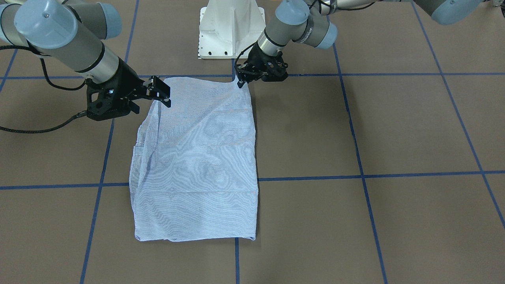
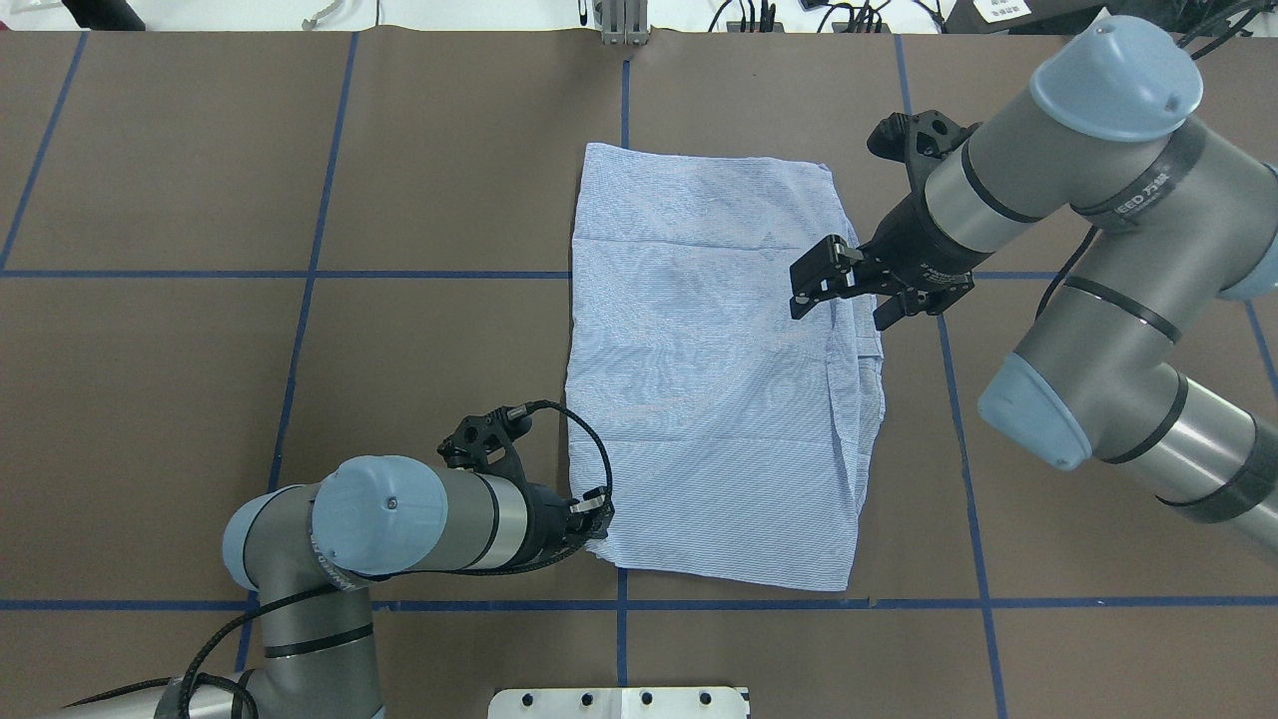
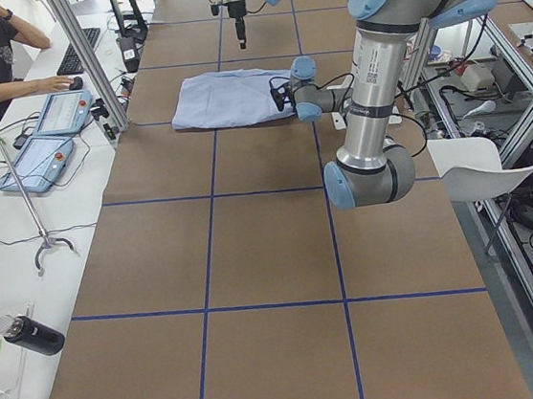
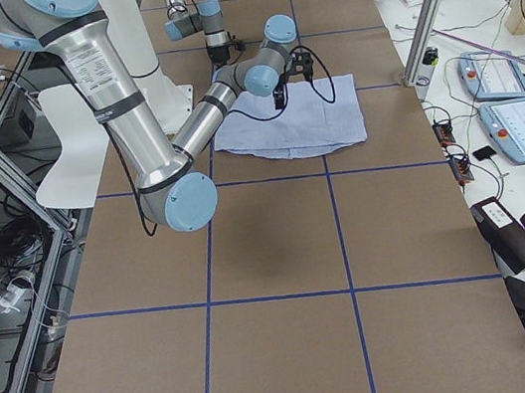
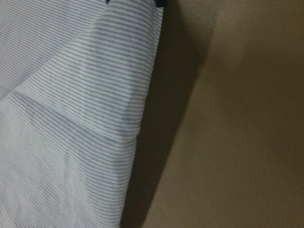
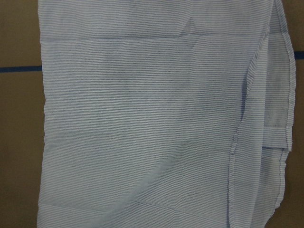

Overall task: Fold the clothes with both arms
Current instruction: 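Move the right gripper to the shirt's other near corner beside the left gripper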

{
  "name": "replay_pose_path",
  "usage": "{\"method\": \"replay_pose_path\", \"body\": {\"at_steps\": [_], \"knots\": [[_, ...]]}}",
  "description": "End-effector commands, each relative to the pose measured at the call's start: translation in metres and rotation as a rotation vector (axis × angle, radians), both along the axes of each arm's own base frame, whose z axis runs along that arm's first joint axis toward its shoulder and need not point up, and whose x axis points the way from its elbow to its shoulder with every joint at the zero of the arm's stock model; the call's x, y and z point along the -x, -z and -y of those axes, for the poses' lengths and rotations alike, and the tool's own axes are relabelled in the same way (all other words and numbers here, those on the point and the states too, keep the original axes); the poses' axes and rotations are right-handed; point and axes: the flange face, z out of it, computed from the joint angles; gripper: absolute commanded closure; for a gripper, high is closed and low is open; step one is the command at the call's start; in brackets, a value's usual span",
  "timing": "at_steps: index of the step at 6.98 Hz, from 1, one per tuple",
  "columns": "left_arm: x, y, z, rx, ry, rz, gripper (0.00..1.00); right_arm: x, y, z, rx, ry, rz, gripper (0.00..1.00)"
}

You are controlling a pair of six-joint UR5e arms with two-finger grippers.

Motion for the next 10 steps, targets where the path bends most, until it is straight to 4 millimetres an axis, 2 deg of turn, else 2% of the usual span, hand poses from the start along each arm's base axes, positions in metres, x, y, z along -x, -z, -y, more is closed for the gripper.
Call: {"method": "replay_pose_path", "body": {"at_steps": [1,3,4,5,6,7,9,10], "knots": [[0.011,0.001,0.016,-0.001,0.021,0.014,1.0,0.009,0.0,-0.007,0.035,-0.002,-0.002,0.0],[0.016,-0.001,0.025,-0.015,0.029,0.022,1.0,0.058,0.014,-0.053,0.173,-0.095,0.011,0.0],[0.015,-0.002,0.025,-0.014,0.031,0.025,1.0,0.09,0.025,-0.091,0.252,-0.197,0.004,0.0],[0.015,-0.002,0.025,-0.015,0.032,0.025,1.0,0.107,0.021,-0.117,0.354,-0.245,-0.018,0.0],[0.015,-0.002,0.024,-0.015,0.031,0.025,1.0,0.115,0.01,-0.133,0.482,-0.305,-0.046,0.0],[0.015,0.0,0.024,-0.015,0.029,0.022,1.0,0.12,0.0,-0.154,0.534,-0.358,-0.065,0.0],[0.014,0.0,0.024,-0.011,0.026,0.035,1.0,0.144,-0.033,-0.195,0.532,-0.451,-0.128,0.0],[0.013,0.001,0.024,-0.009,0.026,0.039,1.0,0.151,-0.04,-0.206,0.563,-0.467,-0.176,0.0]]}}
